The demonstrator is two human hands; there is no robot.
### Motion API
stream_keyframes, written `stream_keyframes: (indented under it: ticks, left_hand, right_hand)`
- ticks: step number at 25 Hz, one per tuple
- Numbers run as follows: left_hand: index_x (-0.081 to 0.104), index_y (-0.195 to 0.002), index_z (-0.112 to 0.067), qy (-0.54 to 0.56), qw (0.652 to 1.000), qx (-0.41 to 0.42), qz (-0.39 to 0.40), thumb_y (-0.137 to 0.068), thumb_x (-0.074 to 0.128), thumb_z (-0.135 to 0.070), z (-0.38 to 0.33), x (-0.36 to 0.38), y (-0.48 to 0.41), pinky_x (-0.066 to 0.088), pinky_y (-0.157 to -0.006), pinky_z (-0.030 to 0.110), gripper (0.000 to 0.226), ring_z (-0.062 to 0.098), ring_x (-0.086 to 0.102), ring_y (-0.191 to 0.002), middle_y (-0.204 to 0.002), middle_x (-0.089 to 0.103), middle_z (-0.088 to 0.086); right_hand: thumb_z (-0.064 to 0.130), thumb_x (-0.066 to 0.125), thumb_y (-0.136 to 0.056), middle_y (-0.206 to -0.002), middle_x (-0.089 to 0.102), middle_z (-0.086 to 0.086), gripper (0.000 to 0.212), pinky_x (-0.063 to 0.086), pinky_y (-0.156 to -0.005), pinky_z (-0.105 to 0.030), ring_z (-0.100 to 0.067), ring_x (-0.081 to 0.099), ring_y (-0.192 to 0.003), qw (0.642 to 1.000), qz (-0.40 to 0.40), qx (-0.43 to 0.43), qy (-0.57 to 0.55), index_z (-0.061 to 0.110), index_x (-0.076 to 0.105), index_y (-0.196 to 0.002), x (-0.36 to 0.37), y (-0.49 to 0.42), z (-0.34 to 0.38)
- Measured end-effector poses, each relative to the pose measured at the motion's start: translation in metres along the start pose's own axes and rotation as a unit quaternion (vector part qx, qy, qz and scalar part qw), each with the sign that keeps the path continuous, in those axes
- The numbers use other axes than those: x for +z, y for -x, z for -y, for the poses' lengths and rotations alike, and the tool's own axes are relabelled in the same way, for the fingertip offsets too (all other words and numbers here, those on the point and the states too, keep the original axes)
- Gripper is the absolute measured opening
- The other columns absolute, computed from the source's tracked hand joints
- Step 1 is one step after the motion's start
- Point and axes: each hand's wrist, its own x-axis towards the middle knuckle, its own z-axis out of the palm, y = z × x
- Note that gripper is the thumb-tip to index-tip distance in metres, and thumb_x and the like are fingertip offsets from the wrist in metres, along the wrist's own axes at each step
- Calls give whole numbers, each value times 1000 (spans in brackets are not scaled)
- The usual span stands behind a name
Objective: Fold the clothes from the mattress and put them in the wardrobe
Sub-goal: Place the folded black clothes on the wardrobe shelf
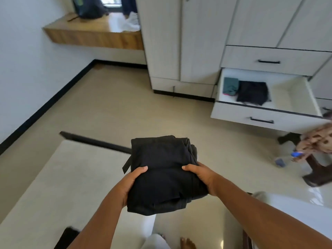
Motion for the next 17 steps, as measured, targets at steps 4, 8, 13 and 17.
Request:
stream_keyframes:
  ticks: [4, 8, 13, 17]
  left_hand:
    - [69, -120, -18, -64, 996, 7, 64, -78, 82, -44, -58, 67, -32, 56, -97, 51, 51, 39, 72, -105, -106, 79, 14]
    - [69, -119, -15, -104, 988, 18, 114, -82, 78, -41, -114, 118, -75, 57, -96, 50, 46, 39, 72, -103, -102, 79, 15]
    - [69, -119, -13, -142, 973, 5, 182, -83, 77, -44, -188, 167, -128, 58, -92, 48, 48, 39, 73, -101, -101, 79, 16]
    - [68, -121, -15, -168, 961, 11, 220, -83, 77, -44, -234, 209, -165, 58, -91, 46, 49, 36, 74, -101, -103, 79, 13]
  right_hand:
    - [38, 81, -83, -119, 68, -8, 58, 60, -80, -42, -32, 69, -104, 995, -67, -12, -72, 25, 55, -134, -54, 5, 25]
    - [38, 82, -82, -119, 67, -10, 58, 60, -85, -45, -34, 68, -105, 986, -124, -23, -109, 25, 55, -131, -93, -10, 63]
    - [39, 81, -82, -116, 65, -8, 56, 57, -74, -40, -32, 66, -103, 975, -179, -14, -134, 26, 52, -128, -126, -30, 126]
    - [37, 79, -84, -112, 64, -7, 50, 55, -67, -37, -30, 66, -100, 965, -211, -14, -157, 27, 52, -125, -156, -42, 161]
